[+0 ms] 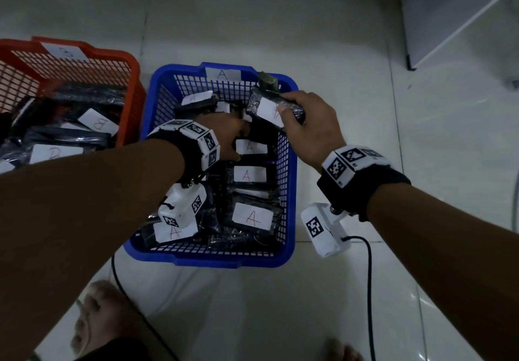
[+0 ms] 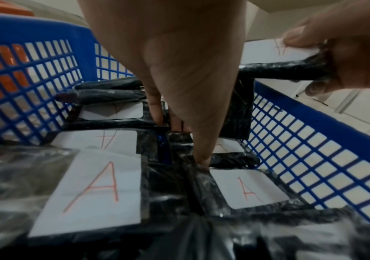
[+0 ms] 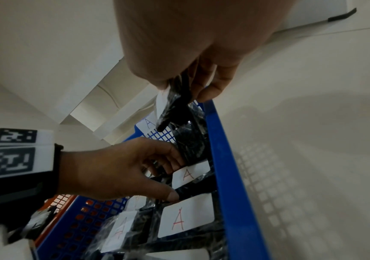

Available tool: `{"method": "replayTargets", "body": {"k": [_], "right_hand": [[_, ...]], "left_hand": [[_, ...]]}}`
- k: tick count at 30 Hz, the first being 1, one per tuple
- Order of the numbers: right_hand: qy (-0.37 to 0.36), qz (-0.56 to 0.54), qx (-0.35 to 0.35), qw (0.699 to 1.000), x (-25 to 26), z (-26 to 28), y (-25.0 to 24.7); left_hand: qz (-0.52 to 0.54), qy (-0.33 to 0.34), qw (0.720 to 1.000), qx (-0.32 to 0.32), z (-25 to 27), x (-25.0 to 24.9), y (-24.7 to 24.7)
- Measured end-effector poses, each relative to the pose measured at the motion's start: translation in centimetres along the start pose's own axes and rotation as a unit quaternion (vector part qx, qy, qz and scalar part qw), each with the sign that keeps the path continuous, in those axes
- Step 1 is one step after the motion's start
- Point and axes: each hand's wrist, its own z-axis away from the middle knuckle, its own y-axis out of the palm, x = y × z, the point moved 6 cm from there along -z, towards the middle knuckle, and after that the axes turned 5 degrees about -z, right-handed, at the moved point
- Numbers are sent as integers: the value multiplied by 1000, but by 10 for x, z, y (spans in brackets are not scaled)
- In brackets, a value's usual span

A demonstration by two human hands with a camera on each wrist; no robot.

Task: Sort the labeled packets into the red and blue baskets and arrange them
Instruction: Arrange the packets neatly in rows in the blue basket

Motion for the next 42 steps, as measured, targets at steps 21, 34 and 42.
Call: {"method": "replayTargets", "body": {"k": [21,34,42], "right_hand": [[14,-90,-244,966,-13,9,-35],[-11,-104,-150,983,3,9,-6],[-21,21,147,989,14,26,42]], "left_hand": [[304,-56,935,-176,-10,-17,-44],[73,-27,997,29,42,18,-5],[61,-70,979,181,83,45,11]]}}
